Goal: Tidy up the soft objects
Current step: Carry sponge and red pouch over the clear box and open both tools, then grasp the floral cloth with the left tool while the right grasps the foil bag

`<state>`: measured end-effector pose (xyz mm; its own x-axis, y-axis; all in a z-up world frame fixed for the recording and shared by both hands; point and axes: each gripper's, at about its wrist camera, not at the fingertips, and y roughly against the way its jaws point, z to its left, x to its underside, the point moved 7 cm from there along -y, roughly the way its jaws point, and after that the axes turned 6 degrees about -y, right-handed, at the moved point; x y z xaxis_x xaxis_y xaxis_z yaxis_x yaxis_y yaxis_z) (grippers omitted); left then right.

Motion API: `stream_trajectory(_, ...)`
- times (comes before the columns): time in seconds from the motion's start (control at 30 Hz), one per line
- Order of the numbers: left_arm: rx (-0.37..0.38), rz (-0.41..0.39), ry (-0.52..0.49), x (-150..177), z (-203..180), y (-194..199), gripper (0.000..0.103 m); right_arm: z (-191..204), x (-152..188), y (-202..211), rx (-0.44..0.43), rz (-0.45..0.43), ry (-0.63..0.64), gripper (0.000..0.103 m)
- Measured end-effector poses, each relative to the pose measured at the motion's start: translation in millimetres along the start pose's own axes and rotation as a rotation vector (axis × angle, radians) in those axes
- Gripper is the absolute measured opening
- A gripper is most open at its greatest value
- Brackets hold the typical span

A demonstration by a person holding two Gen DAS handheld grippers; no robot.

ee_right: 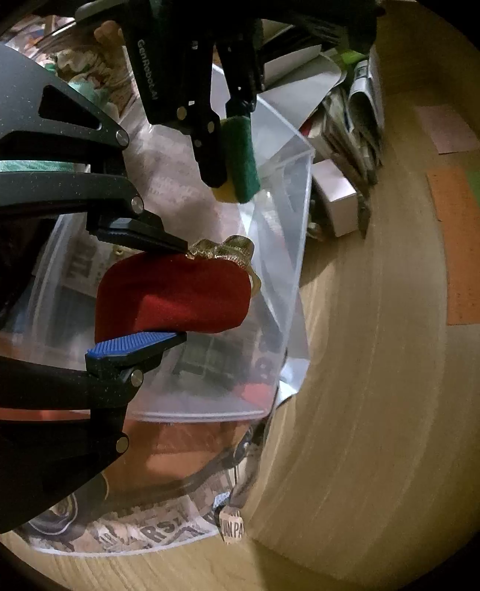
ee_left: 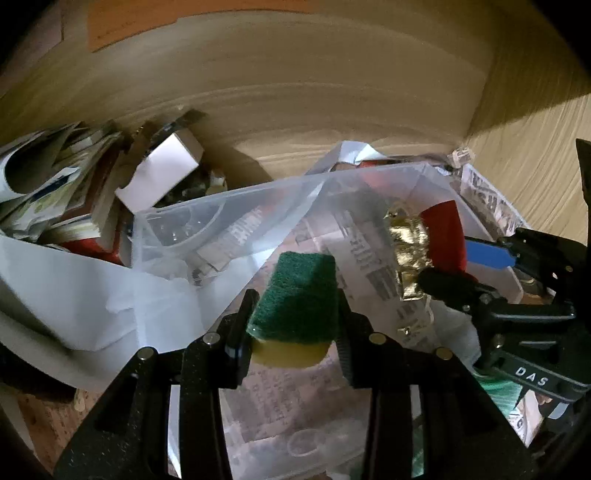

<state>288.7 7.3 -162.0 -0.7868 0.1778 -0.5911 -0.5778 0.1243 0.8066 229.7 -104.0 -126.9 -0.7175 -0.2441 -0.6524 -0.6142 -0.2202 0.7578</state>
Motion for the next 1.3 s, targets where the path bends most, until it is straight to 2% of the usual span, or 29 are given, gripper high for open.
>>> stream_trajectory(0.13, -0.001, 0.014, -0.004, -2, 0, -4, 0.045, 2, 1, -2, 0.000, 0.019, 0.012, 0.042)
stream_trajectory(0.2, 0.001, 0.007, -0.006, -3, -2, -2, 0.052, 1, 0, 0, 0.005, 0.011, 0.014, 0.054)
stream_trajectory(0.23, -0.003, 0.002, -0.005, -4, -2, -2, 0.054, 1, 0, 3, 0.011, 0.000, 0.015, 0.056)
stream_trajectory(0.3, -0.013, -0.026, -0.004, -5, 0, 6, 0.060, 1, -2, 12, 0.016, -0.027, 0.018, 0.059)
stream_trajectory(0.43, -0.011, -0.091, 0.008, -10, 3, 31, 0.060, 2, -10, 28, 0.016, -0.084, 0.018, 0.061)
stream_trajectory(0.5, -0.018, -0.133, 0.013, -10, 6, 49, 0.064, 5, -14, 40, 0.011, -0.123, 0.017, 0.065)
stream_trajectory(0.67, -0.049, -0.226, 0.009, -7, 7, 88, 0.065, 14, -13, 83, -0.004, -0.232, 0.015, 0.068)
stream_trajectory(0.83, -0.071, -0.271, 0.009, 14, 11, 116, 0.067, 24, -5, 120, -0.018, -0.322, 0.036, 0.076)
stream_trajectory(0.87, -0.075, -0.272, 0.011, 21, 13, 119, 0.070, 27, -3, 126, -0.020, -0.335, 0.040, 0.077)
stream_trajectory(0.9, -0.078, -0.271, 0.016, 27, 14, 121, 0.079, 30, 1, 133, -0.025, -0.349, 0.044, 0.077)
stream_trajectory(0.97, -0.086, -0.276, 0.026, 40, 18, 124, 0.086, 32, 7, 138, -0.036, -0.358, 0.045, 0.078)
stream_trajectory(1.1, -0.108, -0.253, 0.026, 67, 18, 125, 0.086, 38, 28, 140, -0.045, -0.348, 0.032, 0.078)
stream_trajectory(1.3, -0.099, -0.191, 0.049, 107, 14, 117, 0.087, 45, 64, 123, -0.076, -0.276, -0.010, 0.078)
